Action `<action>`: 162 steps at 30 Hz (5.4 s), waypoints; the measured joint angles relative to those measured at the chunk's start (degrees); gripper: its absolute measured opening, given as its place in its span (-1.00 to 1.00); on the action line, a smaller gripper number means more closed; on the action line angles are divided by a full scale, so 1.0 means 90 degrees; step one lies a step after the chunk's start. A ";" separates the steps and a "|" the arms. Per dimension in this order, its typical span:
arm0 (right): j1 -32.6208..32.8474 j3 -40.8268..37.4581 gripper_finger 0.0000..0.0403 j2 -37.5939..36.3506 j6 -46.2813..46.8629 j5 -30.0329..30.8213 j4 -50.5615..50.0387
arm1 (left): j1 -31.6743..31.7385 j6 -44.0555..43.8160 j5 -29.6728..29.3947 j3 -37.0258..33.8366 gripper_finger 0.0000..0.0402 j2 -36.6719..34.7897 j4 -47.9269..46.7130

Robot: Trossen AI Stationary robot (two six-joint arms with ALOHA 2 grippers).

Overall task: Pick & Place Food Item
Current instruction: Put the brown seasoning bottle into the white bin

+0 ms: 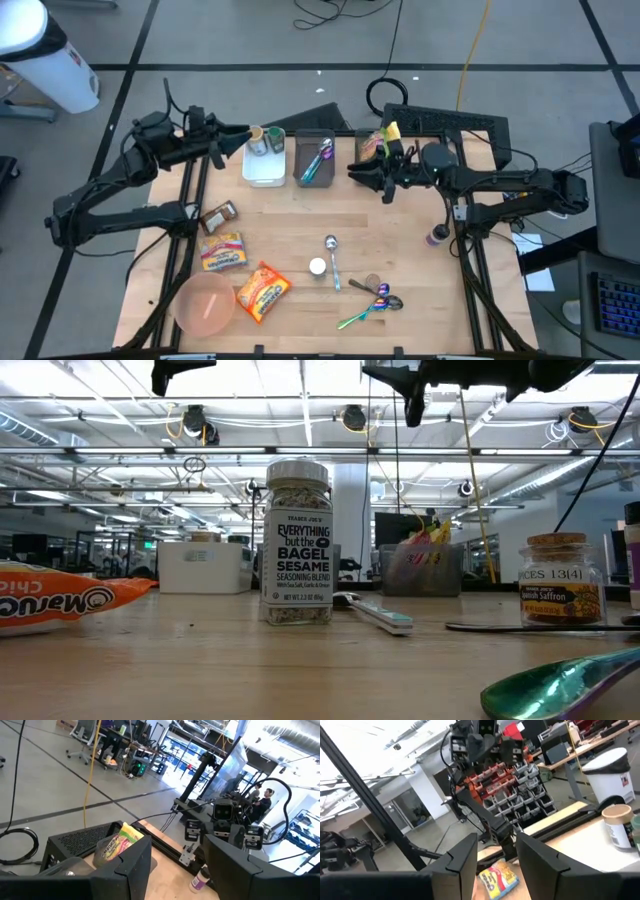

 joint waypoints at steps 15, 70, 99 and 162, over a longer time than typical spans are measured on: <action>0.0000 0.0000 -0.36 0.0000 0.0459 0.0027 -0.0502 | 0.0000 -0.0005 -0.0002 0.0000 -0.07 0.0000 0.0000; -0.0087 0.0005 -0.37 -0.0002 0.0338 0.1869 0.0030 | -0.0057 -0.0266 0.1894 0.0030 -0.07 -0.0157 0.0172; 0.0685 0.0002 -0.10 -0.0002 0.1063 0.0677 0.1176 | -0.1777 0.0085 -0.0358 0.0044 -0.07 -0.0400 -0.2482; 0.4389 0.3470 0.51 0.3779 -0.3376 0.0877 -0.8822 | -0.4923 -0.1398 -0.3555 0.0044 -0.07 0.2079 0.2146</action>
